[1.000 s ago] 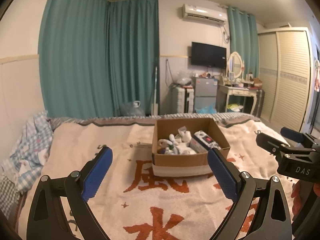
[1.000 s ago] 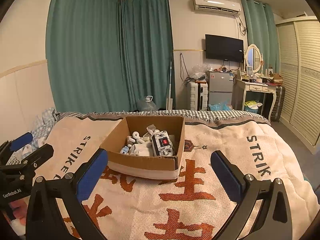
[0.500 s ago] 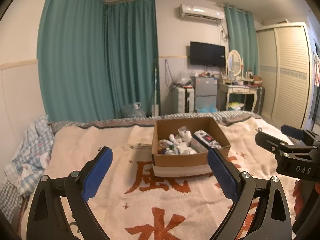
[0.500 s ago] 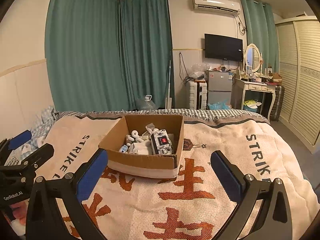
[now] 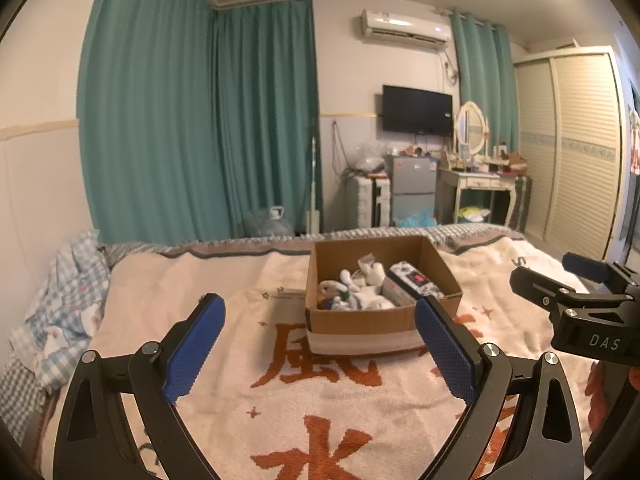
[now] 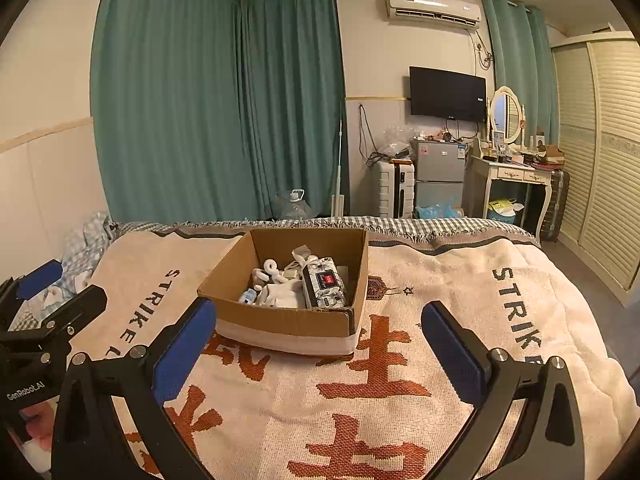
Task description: Organize soft objects
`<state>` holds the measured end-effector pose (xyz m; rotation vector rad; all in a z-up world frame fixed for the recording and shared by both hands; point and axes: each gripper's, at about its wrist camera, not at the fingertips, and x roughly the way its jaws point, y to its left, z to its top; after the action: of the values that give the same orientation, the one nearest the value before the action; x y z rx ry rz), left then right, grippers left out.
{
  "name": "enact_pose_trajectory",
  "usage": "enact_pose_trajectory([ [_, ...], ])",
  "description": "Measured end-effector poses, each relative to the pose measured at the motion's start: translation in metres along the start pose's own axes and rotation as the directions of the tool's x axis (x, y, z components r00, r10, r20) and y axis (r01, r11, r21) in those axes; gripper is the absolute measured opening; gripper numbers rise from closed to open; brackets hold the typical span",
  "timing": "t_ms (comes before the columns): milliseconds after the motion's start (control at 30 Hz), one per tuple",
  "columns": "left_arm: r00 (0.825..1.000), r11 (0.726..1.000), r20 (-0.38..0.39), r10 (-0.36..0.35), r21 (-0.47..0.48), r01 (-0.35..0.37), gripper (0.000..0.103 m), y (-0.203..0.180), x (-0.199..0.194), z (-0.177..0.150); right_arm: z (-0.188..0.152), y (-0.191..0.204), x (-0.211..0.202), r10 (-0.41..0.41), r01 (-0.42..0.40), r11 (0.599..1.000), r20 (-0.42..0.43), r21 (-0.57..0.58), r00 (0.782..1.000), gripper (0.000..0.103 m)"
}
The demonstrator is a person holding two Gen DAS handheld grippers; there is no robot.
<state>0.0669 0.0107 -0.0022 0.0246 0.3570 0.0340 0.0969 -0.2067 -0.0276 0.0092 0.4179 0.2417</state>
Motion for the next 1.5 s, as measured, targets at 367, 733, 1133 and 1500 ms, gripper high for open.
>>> enact_pose_trajectory([
  [367, 1.000, 1.000, -0.002, 0.002, -0.004, -0.002, 0.097, 0.0013, -0.0011, -0.0003, 0.0004, -0.0014, 0.0003, 0.002, -0.002, 1.000, -0.001, 0.002, 1.000, 0.103],
  [733, 1.000, 1.000, -0.007, 0.006, -0.002, -0.006, 0.097, 0.0006, -0.0015, -0.0011, 0.0005, -0.0010, 0.0008, 0.005, -0.005, 1.000, -0.001, 0.003, 1.000, 0.103],
  [1133, 1.000, 1.000, 0.000, 0.014, -0.006, -0.014, 0.097, -0.0006, -0.0030, -0.0024, 0.0007, -0.0013, 0.0008, 0.005, -0.005, 1.000, -0.002, 0.002, 1.000, 0.103],
  [1500, 1.000, 1.000, -0.001, 0.013, -0.004, -0.013, 0.097, -0.0003, -0.0030, -0.0025, -0.0012, 0.0008, 0.0029, 0.005, -0.005, 1.000, -0.004, 0.002, 1.000, 0.103],
])
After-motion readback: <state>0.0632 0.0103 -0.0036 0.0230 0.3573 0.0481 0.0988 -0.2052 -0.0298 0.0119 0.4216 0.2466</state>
